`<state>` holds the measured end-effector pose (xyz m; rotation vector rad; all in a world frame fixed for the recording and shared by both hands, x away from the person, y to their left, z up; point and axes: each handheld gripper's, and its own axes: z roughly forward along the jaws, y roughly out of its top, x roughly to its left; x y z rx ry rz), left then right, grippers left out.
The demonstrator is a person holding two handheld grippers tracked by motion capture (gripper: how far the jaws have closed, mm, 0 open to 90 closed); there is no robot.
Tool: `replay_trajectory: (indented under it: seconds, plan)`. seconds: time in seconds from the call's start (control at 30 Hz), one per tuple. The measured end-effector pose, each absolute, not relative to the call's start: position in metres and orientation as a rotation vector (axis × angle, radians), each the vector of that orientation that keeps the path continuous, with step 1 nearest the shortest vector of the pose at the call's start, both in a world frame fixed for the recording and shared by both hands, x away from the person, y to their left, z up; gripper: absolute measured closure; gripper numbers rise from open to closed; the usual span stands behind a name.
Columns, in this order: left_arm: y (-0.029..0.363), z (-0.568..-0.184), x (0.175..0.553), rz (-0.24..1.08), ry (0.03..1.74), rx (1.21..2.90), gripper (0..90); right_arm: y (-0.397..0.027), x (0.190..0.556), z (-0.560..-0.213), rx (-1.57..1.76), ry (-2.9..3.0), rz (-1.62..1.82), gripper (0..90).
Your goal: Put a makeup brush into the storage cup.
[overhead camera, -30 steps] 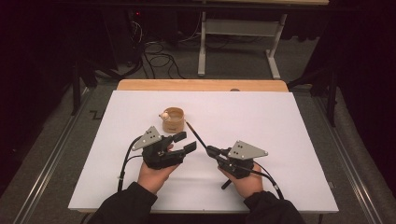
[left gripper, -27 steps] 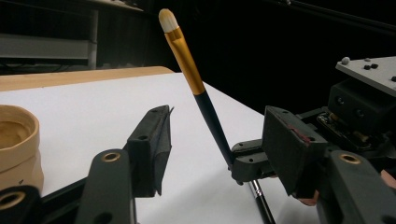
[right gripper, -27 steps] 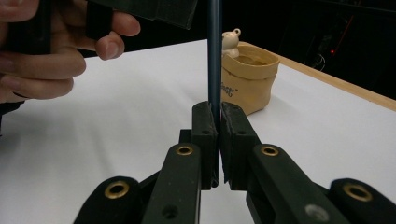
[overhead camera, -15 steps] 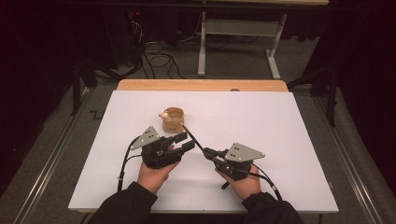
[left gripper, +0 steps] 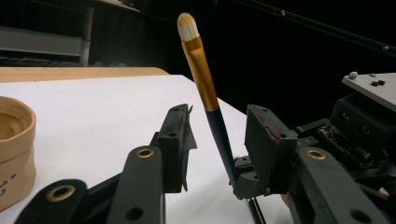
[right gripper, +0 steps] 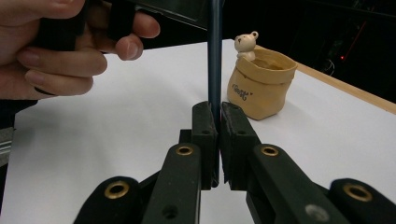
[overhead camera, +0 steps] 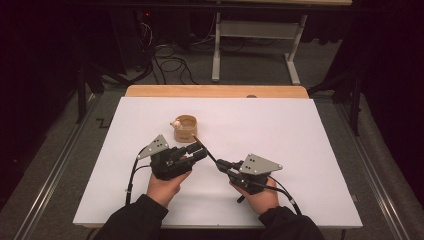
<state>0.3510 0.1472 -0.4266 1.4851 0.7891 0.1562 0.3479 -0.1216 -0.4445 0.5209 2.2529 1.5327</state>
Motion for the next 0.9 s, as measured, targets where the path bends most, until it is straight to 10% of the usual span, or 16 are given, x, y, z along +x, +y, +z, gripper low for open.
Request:
replay_trajectory:
  seconds: [0.9]
  plan:
    - [0.1508, -0.4297, 0.3524, 0.118, 0.789, 1.451, 78.9, -0.1182, 0.3475, -0.446, 0.49, 2.272, 1.511, 86.5]
